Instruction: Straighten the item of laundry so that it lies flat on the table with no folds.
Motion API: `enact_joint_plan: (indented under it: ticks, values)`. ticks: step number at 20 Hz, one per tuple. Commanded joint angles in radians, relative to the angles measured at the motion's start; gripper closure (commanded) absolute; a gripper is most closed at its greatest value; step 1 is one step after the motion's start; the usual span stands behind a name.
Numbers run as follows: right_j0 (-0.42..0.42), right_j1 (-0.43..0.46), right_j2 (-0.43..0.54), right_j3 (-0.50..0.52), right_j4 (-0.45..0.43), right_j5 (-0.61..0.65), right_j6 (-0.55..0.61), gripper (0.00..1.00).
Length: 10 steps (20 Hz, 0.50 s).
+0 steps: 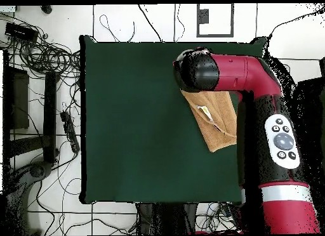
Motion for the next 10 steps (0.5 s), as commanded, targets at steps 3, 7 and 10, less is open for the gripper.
enact_joint_plan:
  ticks: [3, 7, 10]
  values:
    - [-0.014, 0.073, 0.152, 0.119, -0.028, -0.024, -0.158, 0.0]
    - [-0.019, 0.077, 0.157, 0.121, -0.034, -0.023, -0.149, 0.0]
    - [-0.021, 0.078, 0.16, 0.122, -0.036, -0.021, -0.147, 0.0]
